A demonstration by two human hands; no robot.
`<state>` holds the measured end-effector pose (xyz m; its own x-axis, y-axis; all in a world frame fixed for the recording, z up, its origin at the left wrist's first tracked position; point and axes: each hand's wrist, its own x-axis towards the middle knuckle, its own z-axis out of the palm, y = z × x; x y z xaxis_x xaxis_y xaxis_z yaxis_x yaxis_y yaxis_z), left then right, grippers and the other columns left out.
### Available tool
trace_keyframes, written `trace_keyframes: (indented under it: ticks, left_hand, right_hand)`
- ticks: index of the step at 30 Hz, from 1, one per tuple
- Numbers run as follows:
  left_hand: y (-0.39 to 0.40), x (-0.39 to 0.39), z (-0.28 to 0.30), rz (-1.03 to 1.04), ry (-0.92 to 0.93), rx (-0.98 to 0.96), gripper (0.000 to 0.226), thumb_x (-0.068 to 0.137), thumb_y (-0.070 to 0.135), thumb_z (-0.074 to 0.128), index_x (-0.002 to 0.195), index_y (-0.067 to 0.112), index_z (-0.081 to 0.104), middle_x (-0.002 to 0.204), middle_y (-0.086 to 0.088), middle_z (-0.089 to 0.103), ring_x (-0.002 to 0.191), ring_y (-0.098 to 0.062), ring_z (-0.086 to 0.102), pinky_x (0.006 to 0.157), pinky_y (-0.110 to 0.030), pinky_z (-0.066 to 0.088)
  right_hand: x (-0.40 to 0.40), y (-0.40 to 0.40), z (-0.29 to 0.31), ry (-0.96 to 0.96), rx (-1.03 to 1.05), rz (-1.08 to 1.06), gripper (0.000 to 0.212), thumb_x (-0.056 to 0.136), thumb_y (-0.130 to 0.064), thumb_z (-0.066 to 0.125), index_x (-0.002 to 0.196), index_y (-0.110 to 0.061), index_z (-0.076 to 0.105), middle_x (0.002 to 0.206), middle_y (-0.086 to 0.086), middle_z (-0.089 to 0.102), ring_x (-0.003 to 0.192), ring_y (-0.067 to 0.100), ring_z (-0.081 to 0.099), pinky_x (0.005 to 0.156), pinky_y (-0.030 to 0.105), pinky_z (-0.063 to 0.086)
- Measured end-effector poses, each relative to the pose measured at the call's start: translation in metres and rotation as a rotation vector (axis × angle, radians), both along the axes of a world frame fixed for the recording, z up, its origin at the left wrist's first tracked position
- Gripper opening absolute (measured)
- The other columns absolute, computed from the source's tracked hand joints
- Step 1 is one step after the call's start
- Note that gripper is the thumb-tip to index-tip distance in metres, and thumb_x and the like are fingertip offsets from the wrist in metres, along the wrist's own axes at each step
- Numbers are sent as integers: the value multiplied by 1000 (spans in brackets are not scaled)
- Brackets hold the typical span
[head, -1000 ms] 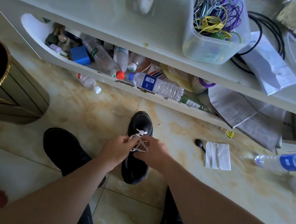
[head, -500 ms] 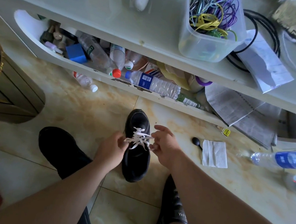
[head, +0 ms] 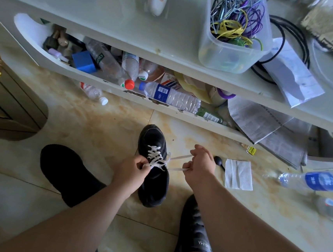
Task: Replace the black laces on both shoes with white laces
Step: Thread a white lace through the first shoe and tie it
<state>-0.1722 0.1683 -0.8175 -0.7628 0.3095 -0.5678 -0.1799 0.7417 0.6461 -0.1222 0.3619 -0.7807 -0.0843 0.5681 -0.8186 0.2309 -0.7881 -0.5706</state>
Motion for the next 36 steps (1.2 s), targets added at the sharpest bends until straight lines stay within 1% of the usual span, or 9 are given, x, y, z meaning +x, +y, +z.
trace_keyframes:
  ticks: [4, 8, 11, 13, 16, 20, 23, 28, 36]
  left_hand:
    - [7, -4, -9, 448, -130, 176, 15, 101, 15, 53, 89, 20, 60, 85, -3, 66, 70, -21, 57, 57, -31, 41]
    - [-9, -27, -19, 883, -293, 248, 17, 106, 14, 43, 92, 14, 53, 81, -5, 57, 74, -27, 53, 79, -41, 43]
    - [-27, -42, -24, 1022, -303, 148, 23, 105, 19, 52, 123, 7, 56, 115, -18, 66, 79, -24, 57, 90, -48, 51]
    - [-28, -43, -15, 1079, -355, 83, 51, 99, 23, 66, 144, 17, 43, 138, -18, 55, 99, -28, 59, 95, -45, 55]
    - [-17, -31, -2, 716, -181, -148, 60, 93, 31, 70, 145, 26, 42, 149, -15, 40, 115, -34, 57, 84, -42, 54]
    - [0, -7, -5, 12, 78, 10, 36, 91, 47, 68, 123, 36, 57, 109, 11, 68, 89, -7, 67, 78, -40, 62]
    - [6, 0, -8, -1, 62, 52, 47, 90, 43, 70, 132, 43, 50, 107, 18, 67, 92, -6, 68, 80, -41, 62]
    - [-5, 0, -18, 44, 53, -4, 28, 98, 37, 66, 124, 33, 56, 101, 14, 69, 85, -9, 68, 65, -32, 54]
    - [-15, -7, -16, 11, 257, -38, 16, 95, 20, 65, 104, 29, 57, 93, 10, 63, 84, -14, 66, 71, -39, 58]
  right_hand:
    - [5, 9, 4, -111, 159, 90, 31, 87, 1, 50, 94, -16, 75, 82, 6, 63, 52, 21, 39, 50, 30, 37]
    - [7, 8, 3, -169, 266, 175, 24, 85, -2, 49, 84, -11, 71, 72, 5, 56, 62, 24, 44, 56, 32, 41]
    - [13, 8, -5, -290, 378, 496, 28, 85, -6, 52, 96, -21, 74, 77, -2, 61, 64, 23, 54, 57, 30, 46]
    - [17, 5, -12, -397, 398, 835, 39, 87, -15, 58, 121, -32, 68, 105, -2, 61, 77, 22, 61, 67, 33, 55]
    - [23, -5, -23, -640, 518, 1238, 54, 89, -30, 58, 141, -46, 50, 139, 3, 37, 119, 31, 45, 92, 39, 49]
    - [19, -26, -27, -472, 612, 1355, 45, 95, -35, 53, 140, -44, 55, 142, 2, 43, 120, 28, 51, 93, 40, 53]
    - [13, -39, -28, -276, 482, 1363, 44, 95, -29, 58, 138, -39, 59, 124, -1, 59, 95, 18, 65, 77, 33, 59]
    - [25, -39, -34, -340, 589, 1412, 34, 96, -27, 59, 127, -40, 62, 115, -4, 70, 94, 19, 66, 79, 36, 60]
    - [28, -31, -41, -393, 649, 1401, 9, 97, -38, 60, 102, -35, 67, 94, -7, 67, 86, 20, 64, 74, 35, 58]
